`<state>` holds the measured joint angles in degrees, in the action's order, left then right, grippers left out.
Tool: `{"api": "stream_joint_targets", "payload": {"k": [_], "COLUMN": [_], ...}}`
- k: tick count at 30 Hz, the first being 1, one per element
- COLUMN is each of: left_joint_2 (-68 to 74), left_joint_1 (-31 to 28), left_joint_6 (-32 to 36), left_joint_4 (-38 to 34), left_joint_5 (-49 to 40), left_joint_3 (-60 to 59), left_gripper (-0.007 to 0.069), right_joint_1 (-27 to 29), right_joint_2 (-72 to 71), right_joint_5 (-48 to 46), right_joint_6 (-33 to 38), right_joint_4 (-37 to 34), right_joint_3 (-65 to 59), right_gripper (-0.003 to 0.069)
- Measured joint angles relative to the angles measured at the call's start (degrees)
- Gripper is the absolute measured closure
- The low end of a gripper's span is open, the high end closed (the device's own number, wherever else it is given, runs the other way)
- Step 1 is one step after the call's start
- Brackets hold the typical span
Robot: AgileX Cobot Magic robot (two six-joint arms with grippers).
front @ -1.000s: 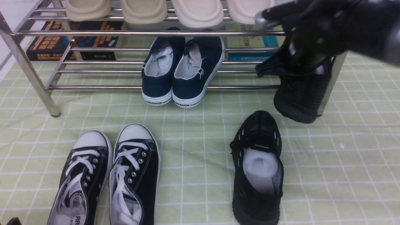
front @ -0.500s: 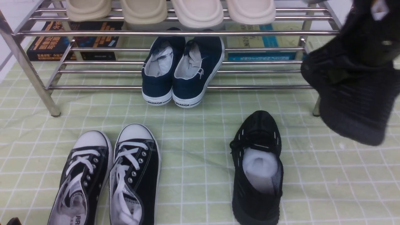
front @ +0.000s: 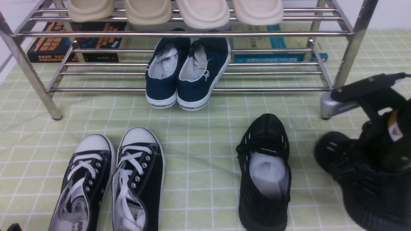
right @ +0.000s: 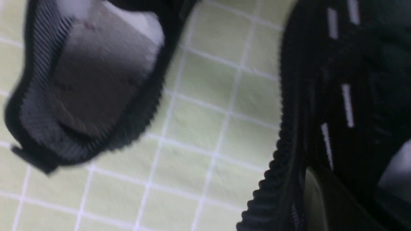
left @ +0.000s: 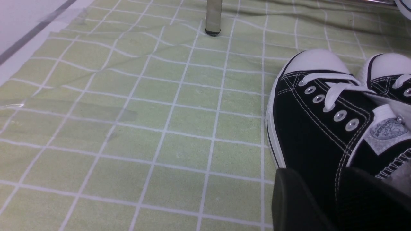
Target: Take the shoes off the shelf with your hand from the green coffee tablecloth.
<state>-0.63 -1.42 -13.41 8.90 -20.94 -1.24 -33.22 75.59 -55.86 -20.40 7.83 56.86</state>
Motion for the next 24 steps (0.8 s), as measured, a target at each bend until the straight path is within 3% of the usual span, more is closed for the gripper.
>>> {"api": "stream_joint_targets", "payload": {"k": [15,24], "left_joint_2": [0.0,0.0], "left_joint_1": [0.0,0.0], "left_joint_6": [0.0,0.0], "left_joint_4": [0.0,0.1], "left_joint_5": [0.0,0.0], "left_joint_3": [0.0,0.0], "left_gripper": [0.0383,0.0383], "right_joint_1": [0.0,0.0], "right_joint_2": [6.3,15.4], "right_joint_5": [7.4,9.9], "right_joint_6": [0.0,-2.2], "right_joint_4": [4.5,2.1], "right_joint_3": [2.6,2.7], "right_gripper": [0.0651,0.061]}}
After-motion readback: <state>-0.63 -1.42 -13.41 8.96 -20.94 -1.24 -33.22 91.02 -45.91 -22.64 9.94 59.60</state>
